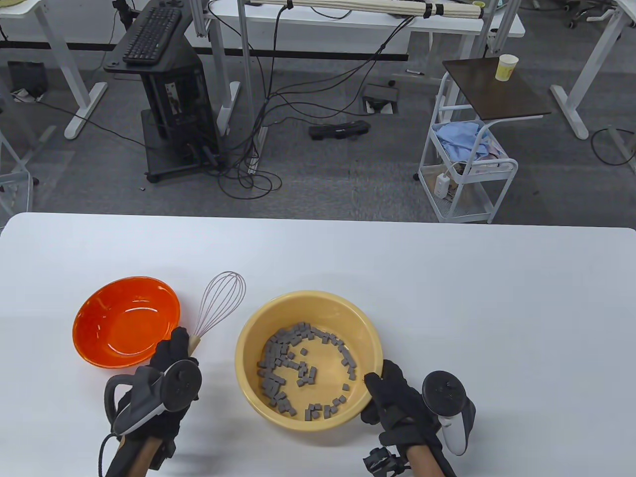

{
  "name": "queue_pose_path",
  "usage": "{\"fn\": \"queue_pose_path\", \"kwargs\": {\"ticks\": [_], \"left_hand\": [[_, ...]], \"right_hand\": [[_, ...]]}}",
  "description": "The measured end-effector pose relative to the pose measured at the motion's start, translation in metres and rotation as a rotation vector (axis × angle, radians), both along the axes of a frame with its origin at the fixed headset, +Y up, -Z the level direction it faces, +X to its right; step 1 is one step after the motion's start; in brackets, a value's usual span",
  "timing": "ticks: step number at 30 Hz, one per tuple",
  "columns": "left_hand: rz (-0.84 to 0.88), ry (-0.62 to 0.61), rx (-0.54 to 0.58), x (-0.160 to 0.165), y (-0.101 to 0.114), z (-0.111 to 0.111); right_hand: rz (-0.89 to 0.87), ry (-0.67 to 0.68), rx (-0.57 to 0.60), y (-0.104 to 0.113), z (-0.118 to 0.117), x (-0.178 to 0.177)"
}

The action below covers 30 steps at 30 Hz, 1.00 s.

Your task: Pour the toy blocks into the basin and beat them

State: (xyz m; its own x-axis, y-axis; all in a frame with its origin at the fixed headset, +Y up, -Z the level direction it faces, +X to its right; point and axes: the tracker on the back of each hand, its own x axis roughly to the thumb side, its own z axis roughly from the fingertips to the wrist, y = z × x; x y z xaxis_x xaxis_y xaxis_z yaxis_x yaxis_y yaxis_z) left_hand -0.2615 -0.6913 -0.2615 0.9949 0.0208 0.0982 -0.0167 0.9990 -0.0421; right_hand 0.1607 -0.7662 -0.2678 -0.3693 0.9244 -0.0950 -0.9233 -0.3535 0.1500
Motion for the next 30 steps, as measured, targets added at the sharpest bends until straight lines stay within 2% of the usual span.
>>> {"fn": "queue_pose_path", "kwargs": {"ticks": [6,14,21,26,30], "left_hand": [[-0.031,0.013,-0.097,-0.008,-0.028,-0.008],[-0.102,0.019,-0.18,0.002,-0.045,-0.013],[-0.18,0.126,-0.265,0.006,-0.056,-0.012],[-0.344,0.209,-0.377,0.012,-0.064,-0.016],[-0.423,0.248,-0.423,0.014,-0.072,-0.018]], "right_hand": [[0.003,-0.001,0.0,0.0,0.0,0.0],[0.018,-0.003,0.001,0.0,0.0,-0.001],[0.02,-0.005,-0.014,0.0,0.0,-0.001],[0.02,-0.009,-0.023,0.001,0.0,-0.002],[0.034,-0.005,-0.028,0.002,-0.001,-0.002]]}}
